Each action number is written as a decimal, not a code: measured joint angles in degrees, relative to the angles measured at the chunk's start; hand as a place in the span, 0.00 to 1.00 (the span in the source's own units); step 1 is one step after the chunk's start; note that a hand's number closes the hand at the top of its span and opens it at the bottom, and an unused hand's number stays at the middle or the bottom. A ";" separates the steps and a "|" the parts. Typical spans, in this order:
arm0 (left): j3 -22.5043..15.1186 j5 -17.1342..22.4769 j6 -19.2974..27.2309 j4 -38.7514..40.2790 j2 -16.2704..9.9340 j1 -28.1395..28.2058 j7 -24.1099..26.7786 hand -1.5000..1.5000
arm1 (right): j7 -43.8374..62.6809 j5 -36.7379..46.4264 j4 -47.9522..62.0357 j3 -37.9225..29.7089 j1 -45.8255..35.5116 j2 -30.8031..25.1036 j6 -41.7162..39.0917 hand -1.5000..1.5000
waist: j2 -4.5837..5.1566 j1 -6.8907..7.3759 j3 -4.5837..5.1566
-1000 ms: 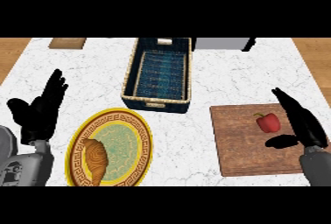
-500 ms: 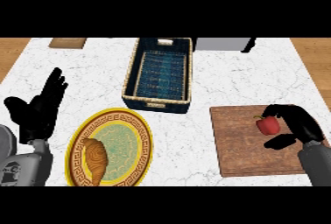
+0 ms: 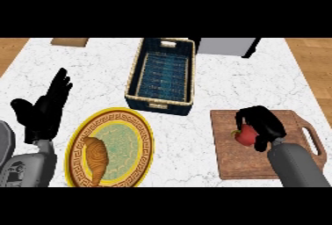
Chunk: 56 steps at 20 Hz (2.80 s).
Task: Pick the bell pepper from the cutting board and place it in the basket
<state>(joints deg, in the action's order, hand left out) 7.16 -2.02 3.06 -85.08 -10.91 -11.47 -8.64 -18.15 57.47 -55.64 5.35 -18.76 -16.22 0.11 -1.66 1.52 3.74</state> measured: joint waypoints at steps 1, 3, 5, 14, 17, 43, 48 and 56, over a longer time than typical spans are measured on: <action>-0.28 -0.01 -0.20 0.05 0.08 -0.22 -0.02 0.50 | 0.14 1.45 -0.55 2.29 -0.49 1.01 -1.09 1.00 | 0.12 0.87 0.18; -0.69 0.02 -0.54 0.03 0.15 -0.80 -0.15 0.50 | 0.76 2.45 -1.69 6.17 -0.68 3.16 -3.64 1.00 | 0.29 2.11 0.12; -1.11 0.04 -0.79 0.12 0.38 -1.20 -0.17 0.50 | 1.93 1.85 -2.68 9.41 -0.39 5.31 -5.72 1.00 | 0.58 2.93 -0.31; -1.65 0.07 -1.06 0.77 0.77 -2.15 -0.48 0.50 | 6.98 -15.82 -12.09 19.27 4.81 12.02 -3.49 1.00 | 1.34 3.78 -2.86; -1.52 0.00 -0.95 1.10 0.63 -2.66 -0.81 0.50 | 8.91 -24.27 -16.61 24.28 7.27 14.19 1.89 1.00 | 1.58 3.62 -3.65; -0.94 -0.81 -0.15 2.62 0.34 -3.38 -1.16 0.50 | 71.09 -33.92 -26.20 41.45 -42.17 16.03 43.76 1.00 | 1.41 2.41 -3.49; -0.70 -0.57 -0.52 2.75 0.10 -3.65 -0.84 0.50 | 76.55 -36.32 -15.29 39.34 -55.73 16.03 43.09 1.00 | 1.70 2.69 -3.48; -0.77 -0.31 -0.95 1.58 0.07 -2.82 -1.17 0.50 | 75.09 -44.86 0.38 40.83 -65.15 16.15 43.31 1.00 | 2.22 2.78 -3.53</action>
<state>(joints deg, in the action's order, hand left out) 6.38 -2.33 2.11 -83.50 -10.83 -14.30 -9.80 56.95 12.61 -55.27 46.18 -83.91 -0.06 43.42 0.57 4.31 0.20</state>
